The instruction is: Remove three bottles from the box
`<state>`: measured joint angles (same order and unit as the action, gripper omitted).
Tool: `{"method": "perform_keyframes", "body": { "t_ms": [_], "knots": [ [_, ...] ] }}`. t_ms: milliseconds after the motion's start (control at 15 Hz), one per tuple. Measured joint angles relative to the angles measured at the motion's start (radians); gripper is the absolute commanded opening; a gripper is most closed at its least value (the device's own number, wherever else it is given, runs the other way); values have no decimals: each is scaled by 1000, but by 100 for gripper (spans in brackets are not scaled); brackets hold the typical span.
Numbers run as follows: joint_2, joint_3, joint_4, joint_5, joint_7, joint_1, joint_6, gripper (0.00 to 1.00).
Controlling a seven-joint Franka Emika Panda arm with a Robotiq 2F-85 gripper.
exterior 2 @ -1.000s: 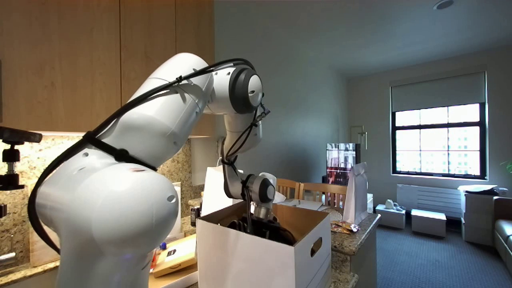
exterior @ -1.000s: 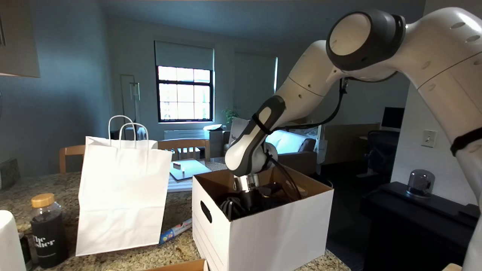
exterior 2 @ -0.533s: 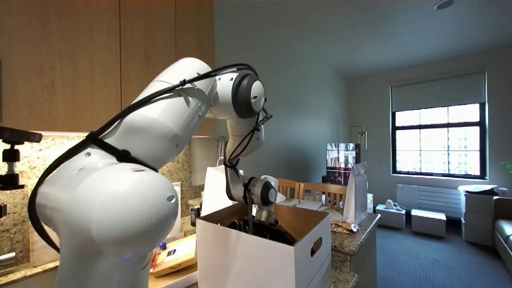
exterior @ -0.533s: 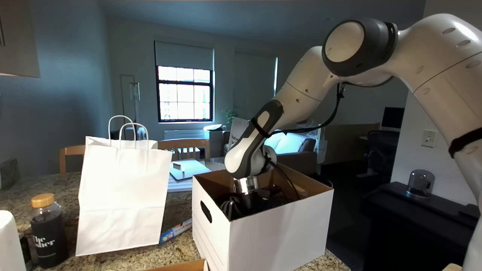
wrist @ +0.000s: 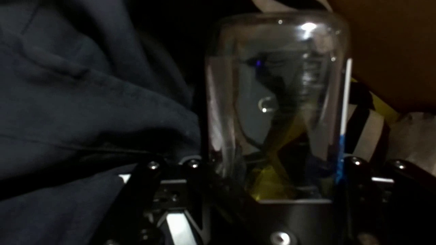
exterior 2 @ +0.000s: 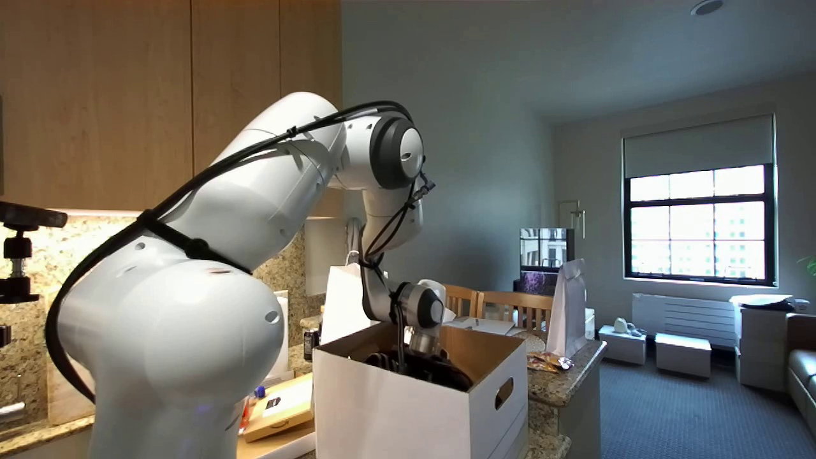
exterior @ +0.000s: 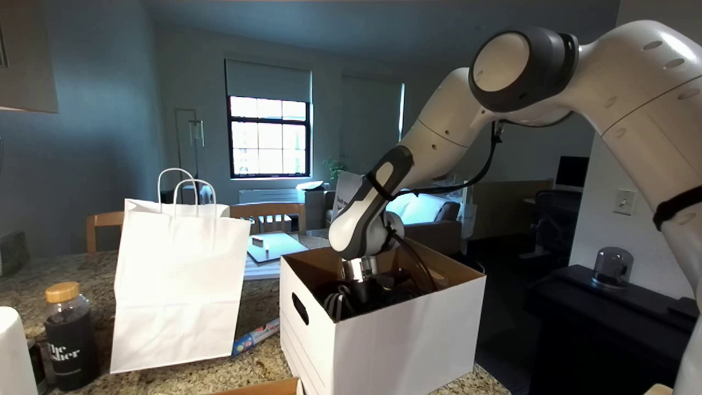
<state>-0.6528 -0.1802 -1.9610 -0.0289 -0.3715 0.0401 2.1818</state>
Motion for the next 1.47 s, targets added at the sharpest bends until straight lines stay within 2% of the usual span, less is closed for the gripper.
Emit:
{"method": "perform_keyframes", "body": {
  "t_ms": [467, 867, 1133, 1467],
  "knots": [
    [8, -2, -12, 0, 5, 1, 11, 32],
    [120, -13, -123, 0, 34, 9, 33, 32],
    [234, -9, -170, -11, 84, 42, -41, 32],
    [392, 5, -153, -101, 166, 93, -166, 32]
  ]
}}
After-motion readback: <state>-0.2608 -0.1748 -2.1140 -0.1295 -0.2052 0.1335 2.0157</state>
